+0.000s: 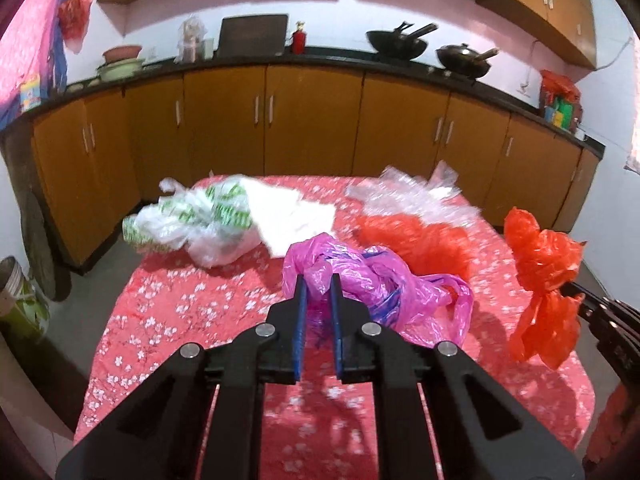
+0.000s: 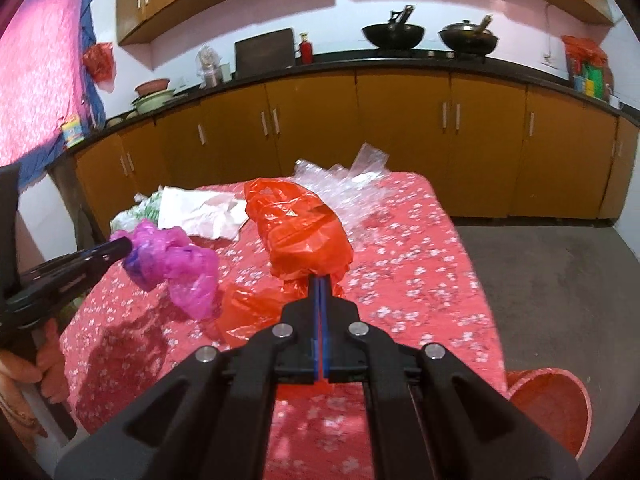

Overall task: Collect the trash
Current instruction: 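Carry the purple and red bags toward the orange basket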

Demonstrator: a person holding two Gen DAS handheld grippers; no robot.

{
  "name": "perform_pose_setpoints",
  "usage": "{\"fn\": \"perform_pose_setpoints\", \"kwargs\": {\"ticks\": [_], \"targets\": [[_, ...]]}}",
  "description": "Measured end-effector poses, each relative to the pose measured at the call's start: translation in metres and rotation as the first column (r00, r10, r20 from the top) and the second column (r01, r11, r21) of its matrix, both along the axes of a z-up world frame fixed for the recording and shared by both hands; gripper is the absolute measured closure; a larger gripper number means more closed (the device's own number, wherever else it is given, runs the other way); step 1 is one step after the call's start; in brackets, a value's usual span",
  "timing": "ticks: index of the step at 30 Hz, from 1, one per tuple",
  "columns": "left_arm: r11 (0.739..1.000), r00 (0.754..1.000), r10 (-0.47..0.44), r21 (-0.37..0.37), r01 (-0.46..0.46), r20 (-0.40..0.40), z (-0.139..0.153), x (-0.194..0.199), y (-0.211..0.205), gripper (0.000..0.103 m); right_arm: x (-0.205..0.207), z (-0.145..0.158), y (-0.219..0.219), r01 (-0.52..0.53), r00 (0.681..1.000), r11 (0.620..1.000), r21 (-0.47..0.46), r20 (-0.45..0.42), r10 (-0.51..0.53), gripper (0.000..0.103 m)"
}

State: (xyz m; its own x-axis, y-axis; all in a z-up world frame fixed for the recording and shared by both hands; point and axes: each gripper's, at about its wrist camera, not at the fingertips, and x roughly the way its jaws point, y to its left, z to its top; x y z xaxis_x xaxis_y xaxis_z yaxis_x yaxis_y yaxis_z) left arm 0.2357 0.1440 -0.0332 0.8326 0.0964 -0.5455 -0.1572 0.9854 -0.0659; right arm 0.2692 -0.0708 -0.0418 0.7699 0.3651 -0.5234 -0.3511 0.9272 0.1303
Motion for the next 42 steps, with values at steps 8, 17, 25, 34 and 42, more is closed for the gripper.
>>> {"fn": "perform_pose_setpoints", "kwargs": {"ticks": [8, 17, 25, 34, 42], "targets": [[0.997, 0.996, -0.070, 0.017, 0.070, 0.050, 0.025, -0.005, -0.041, 0.092, -0.007, 0.011, -0.044, 0.084, 0.996, 0.996, 0.030, 0.027, -0.085, 0.101], [0.982, 0.980, -0.186, 0.021, 0.185, 0.063, 0.034, 0.002, -0.104, 0.092, -0.016, 0.013, -0.110, 0.205, 0.977, 0.978, 0.039, 0.049, -0.207, 0.101], [0.951, 0.949, -0.310, 0.035, 0.308, 0.060, 0.028, 0.007, -0.178, 0.092, -0.022, 0.002, -0.180, 0.331, 0.942, 0.943, 0.039, 0.046, -0.333, 0.101], [0.904, 0.904, -0.427, 0.024, 0.427, 0.015, 0.008, 0.010, -0.260, 0.092, -0.035, -0.021, -0.252, 0.444, 0.895, 0.896, 0.005, 0.032, -0.444, 0.101], [0.860, 0.859, -0.509, 0.019, 0.510, -0.047, -0.022, 0.009, -0.332, 0.092, -0.050, -0.057, -0.319, 0.548, 0.835, 0.836, -0.035, -0.033, -0.549, 0.101]]}}
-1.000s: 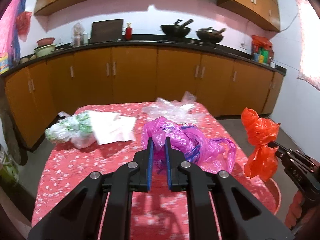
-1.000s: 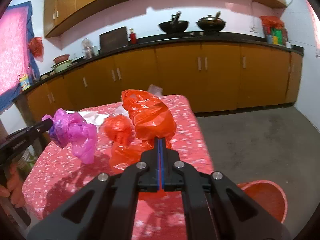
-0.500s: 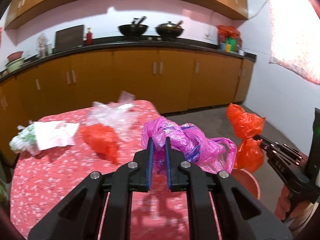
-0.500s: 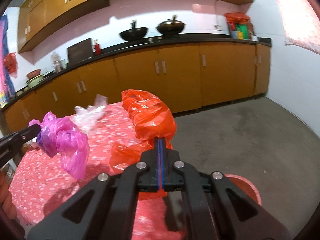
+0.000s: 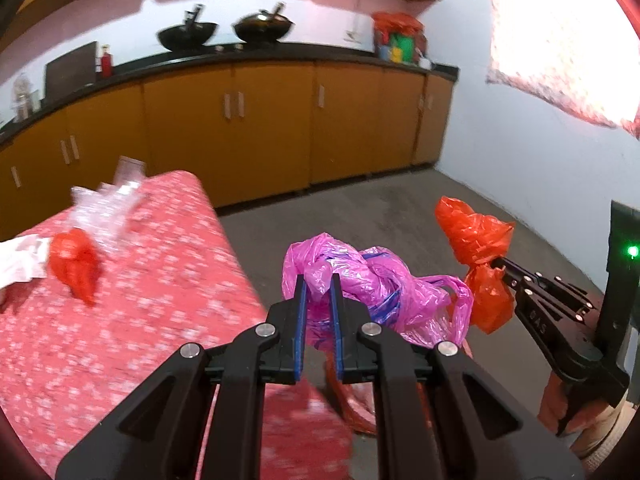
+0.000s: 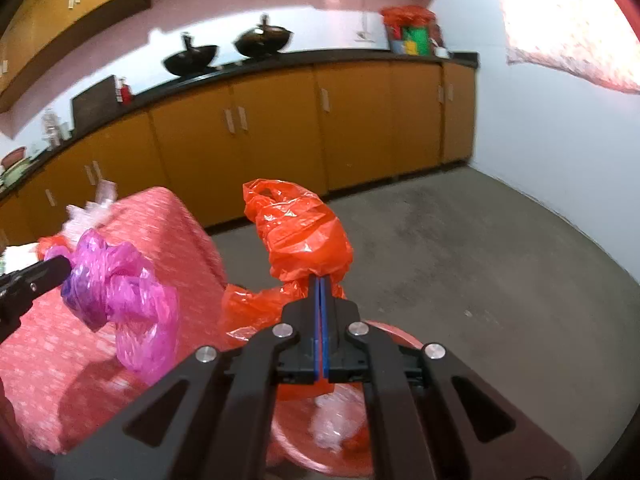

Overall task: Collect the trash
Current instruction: 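Carry the purple and red bags toward the orange basket, then open both tools over the orange basket to drop the bags inside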

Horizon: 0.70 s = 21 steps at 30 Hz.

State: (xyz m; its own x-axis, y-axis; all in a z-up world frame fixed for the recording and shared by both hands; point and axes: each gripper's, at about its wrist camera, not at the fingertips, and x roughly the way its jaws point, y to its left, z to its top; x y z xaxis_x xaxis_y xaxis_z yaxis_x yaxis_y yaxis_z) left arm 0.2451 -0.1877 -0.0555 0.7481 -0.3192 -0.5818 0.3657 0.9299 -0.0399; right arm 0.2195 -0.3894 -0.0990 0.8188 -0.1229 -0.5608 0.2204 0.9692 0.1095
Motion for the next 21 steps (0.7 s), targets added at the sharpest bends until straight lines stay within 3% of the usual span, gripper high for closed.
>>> {"fn": "perform_pose_setpoints", "kwargs": {"ticks": [7, 21], "targets": [[0.994, 0.996, -0.065, 0.084, 0.070, -0.062, -0.040, 0.002, -0.057, 0.092, 0.000, -0.037, -0.046, 0.074, 0.994, 0.997, 0.029, -0.080, -0.071, 0.101], [0.980, 0.985, -0.083, 0.169, 0.109, -0.153, -0.087, 0.015, -0.101, 0.092, 0.020, -0.085, -0.071, 0.104, 0.982, 0.993, 0.059, -0.167, -0.093, 0.101]]}}
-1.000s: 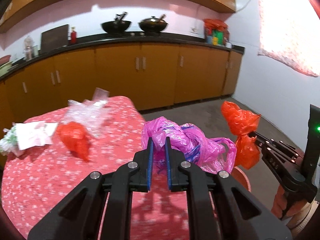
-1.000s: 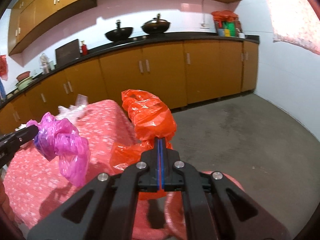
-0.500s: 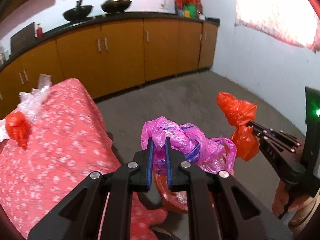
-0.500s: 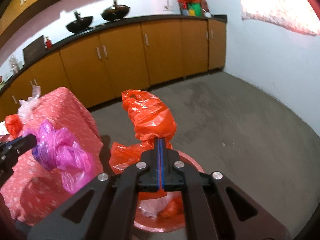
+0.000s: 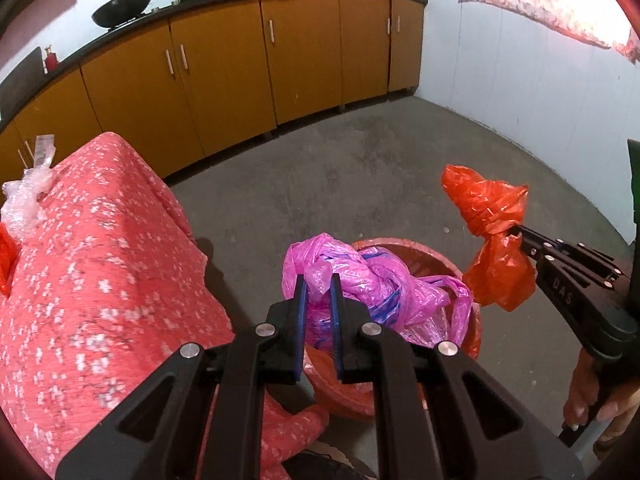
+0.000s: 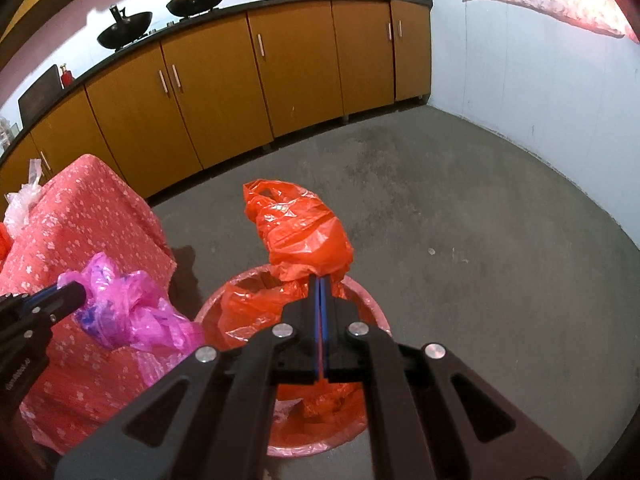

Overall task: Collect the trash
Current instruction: 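Open both tools over the orange basket to drop the bags inside, then move both open tools back over the table toward the remaining bags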

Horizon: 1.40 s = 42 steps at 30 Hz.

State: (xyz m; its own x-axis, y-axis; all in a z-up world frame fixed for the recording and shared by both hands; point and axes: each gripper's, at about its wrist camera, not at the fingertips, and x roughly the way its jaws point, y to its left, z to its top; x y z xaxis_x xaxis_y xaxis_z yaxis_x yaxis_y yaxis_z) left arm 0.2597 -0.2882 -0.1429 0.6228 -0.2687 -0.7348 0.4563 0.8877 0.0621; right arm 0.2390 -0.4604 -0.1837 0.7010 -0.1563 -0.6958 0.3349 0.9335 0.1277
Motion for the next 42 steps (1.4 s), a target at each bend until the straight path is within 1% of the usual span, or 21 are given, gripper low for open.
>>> {"fn": "perform_pose_setpoints", "kwargs": {"ticks": [3, 5, 7, 8, 10, 14, 20, 25, 28, 32, 35, 38, 40, 41, 42], "targets": [[1.000, 1.000, -0.008, 0.015, 0.008, -0.009, -0.005, 0.004, -0.007, 0.091, 0.004, -0.004, 0.002, -0.006, 1.000, 1.000, 0.004, -0.005, 0.006, 0.100], [1.000, 1.000, -0.014, 0.022, 0.014, -0.014, -0.007, 0.007, -0.009, 0.090, 0.006, -0.005, 0.003, -0.018, 1.000, 1.000, 0.013, -0.006, 0.018, 0.098], [1.000, 1.000, -0.019, 0.022, 0.020, -0.017, -0.008, 0.009, -0.012, 0.084, 0.006, -0.007, 0.002, -0.026, 1.000, 1.000, 0.015, -0.001, 0.026, 0.096], [1.000, 1.000, -0.021, 0.021, 0.022, -0.018, -0.009, 0.009, -0.011, 0.082, 0.007, -0.007, 0.001, -0.030, 1.000, 0.999, 0.021, 0.000, 0.030, 0.094], [1.000, 1.000, -0.021, 0.016, 0.021, -0.013, -0.008, 0.009, -0.010, 0.073, 0.006, -0.008, -0.001, -0.029, 1.000, 0.999, 0.031, 0.003, 0.029, 0.081], [1.000, 1.000, -0.013, -0.005, 0.013, -0.018, -0.006, 0.010, -0.008, 0.072, 0.002, -0.010, -0.004, -0.016, 1.000, 0.999, 0.037, -0.002, 0.016, 0.081], [0.999, 1.000, 0.013, -0.045, -0.014, -0.012, 0.009, 0.008, 0.005, 0.072, -0.001, -0.007, 0.002, -0.014, 1.000, 0.999, 0.033, -0.011, 0.014, 0.081], [0.995, 0.999, 0.046, -0.090, -0.045, 0.009, 0.029, 0.004, 0.029, 0.072, 0.003, 0.010, 0.018, -0.051, 0.999, 0.998, 0.020, 0.007, 0.051, 0.081], [0.989, 0.997, 0.074, -0.126, -0.071, 0.025, 0.044, 0.000, 0.054, 0.072, 0.009, 0.026, 0.036, -0.094, 0.995, 0.995, 0.015, 0.026, 0.093, 0.081], [0.980, 0.989, 0.134, -0.160, -0.123, 0.061, 0.067, -0.006, 0.101, 0.071, 0.020, 0.053, 0.072, -0.175, 0.982, 0.984, 0.011, 0.066, 0.174, 0.081], [0.970, 0.973, 0.200, -0.159, -0.181, 0.111, 0.083, -0.012, 0.147, 0.065, 0.031, 0.077, 0.112, -0.265, 0.960, 0.964, 0.005, 0.101, 0.263, 0.081], [0.952, 0.941, 0.293, -0.140, -0.271, 0.168, 0.094, -0.016, 0.203, 0.063, 0.042, 0.098, 0.161, -0.359, 0.924, 0.933, -0.005, 0.135, 0.357, 0.075], [0.928, 0.904, 0.370, -0.124, -0.350, 0.213, 0.100, -0.020, 0.245, 0.059, 0.051, 0.111, 0.201, -0.430, 0.892, 0.903, -0.004, 0.156, 0.425, 0.072], [0.917, 0.888, 0.398, -0.119, -0.380, 0.230, 0.102, -0.021, 0.259, 0.058, 0.055, 0.115, 0.217, -0.457, 0.877, 0.890, -0.003, 0.163, 0.451, 0.071], [0.896, 0.859, 0.443, -0.110, -0.430, 0.257, 0.104, -0.023, 0.283, 0.056, 0.058, 0.118, 0.232, -0.479, 0.865, 0.878, -0.003, 0.168, 0.473, 0.070]]}}
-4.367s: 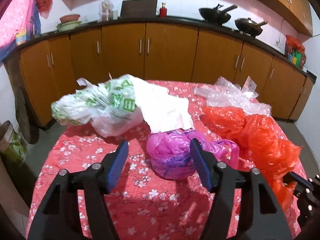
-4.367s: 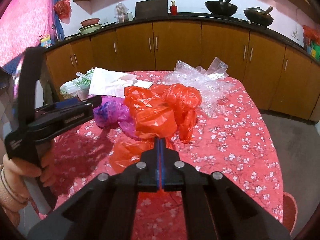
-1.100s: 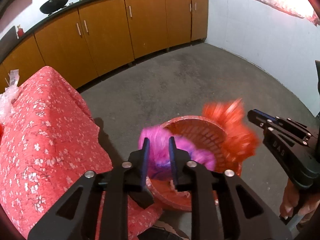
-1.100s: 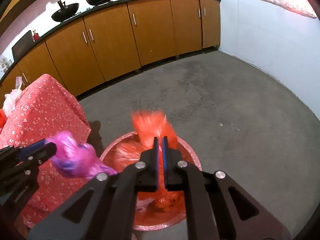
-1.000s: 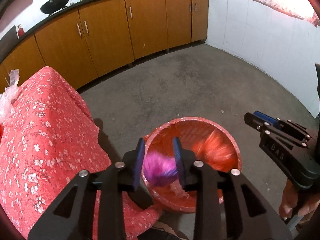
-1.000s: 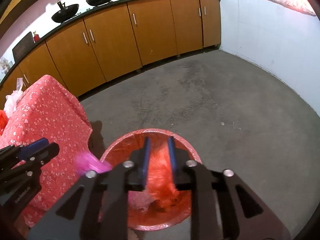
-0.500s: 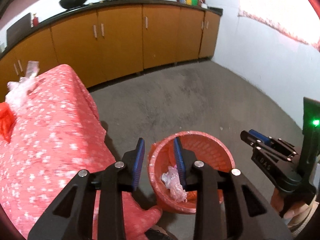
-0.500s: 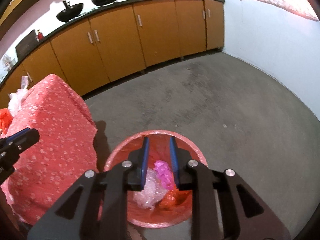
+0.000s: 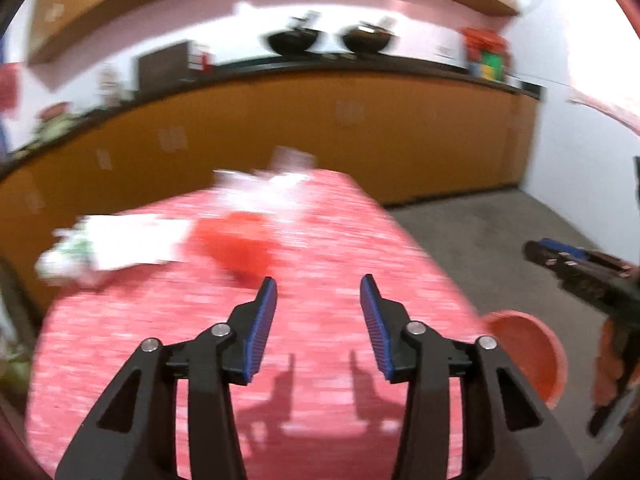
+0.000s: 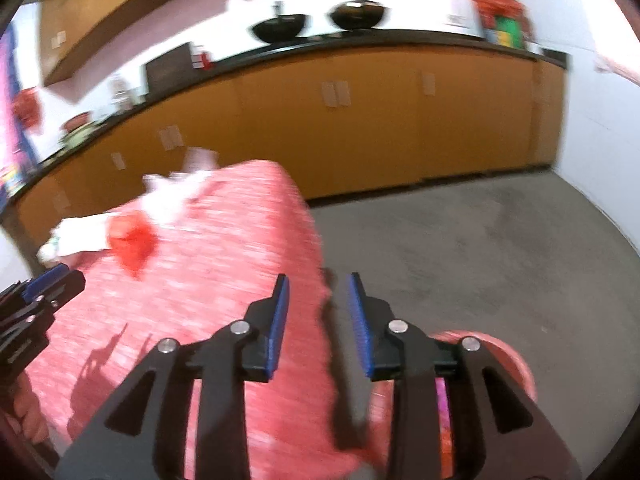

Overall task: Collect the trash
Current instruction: 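Move both open tools back over the table toward the remaining bags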

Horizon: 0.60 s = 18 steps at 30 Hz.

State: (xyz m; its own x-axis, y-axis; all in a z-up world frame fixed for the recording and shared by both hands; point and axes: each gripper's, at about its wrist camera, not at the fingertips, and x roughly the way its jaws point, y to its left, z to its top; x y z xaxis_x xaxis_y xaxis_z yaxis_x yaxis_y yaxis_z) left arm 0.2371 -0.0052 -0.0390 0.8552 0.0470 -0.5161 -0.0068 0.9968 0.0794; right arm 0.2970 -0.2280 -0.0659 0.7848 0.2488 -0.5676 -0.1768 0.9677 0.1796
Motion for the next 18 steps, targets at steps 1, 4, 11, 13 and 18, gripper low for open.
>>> {"fn": "perform_pose_setpoints", "kwargs": {"ticks": [1, 4, 11, 13, 18], "targets": [[0.999, 0.999, 0.048, 0.017, -0.048, 0.014, 0.000, 0.000, 0.019, 0.054, 0.003, 0.003, 0.023, -0.035, 0.999, 0.999, 0.001, 0.007, 0.035, 0.069], [0.985, 0.985, 0.167, 0.034, -0.168, 0.032, -0.002, -0.001, 0.070, 0.053, 0.011, 0.010, 0.082, -0.120, 0.993, 0.993, 0.002, 0.020, 0.120, 0.064], [0.922, 0.918, 0.387, -0.005, -0.388, 0.083, -0.006, -0.004, 0.171, 0.034, 0.034, 0.005, 0.183, -0.205, 0.979, 0.979, -0.013, 0.011, 0.205, 0.040], [0.910, 0.905, 0.415, -0.024, -0.415, 0.096, -0.006, -0.004, 0.190, 0.031, 0.042, 0.002, 0.200, -0.200, 0.980, 0.980, -0.020, 0.010, 0.200, 0.034], [0.887, 0.880, 0.461, -0.044, -0.459, 0.115, -0.010, 0.006, 0.220, 0.023, 0.062, -0.006, 0.228, -0.166, 0.986, 0.985, -0.054, -0.002, 0.166, 0.031]]}}
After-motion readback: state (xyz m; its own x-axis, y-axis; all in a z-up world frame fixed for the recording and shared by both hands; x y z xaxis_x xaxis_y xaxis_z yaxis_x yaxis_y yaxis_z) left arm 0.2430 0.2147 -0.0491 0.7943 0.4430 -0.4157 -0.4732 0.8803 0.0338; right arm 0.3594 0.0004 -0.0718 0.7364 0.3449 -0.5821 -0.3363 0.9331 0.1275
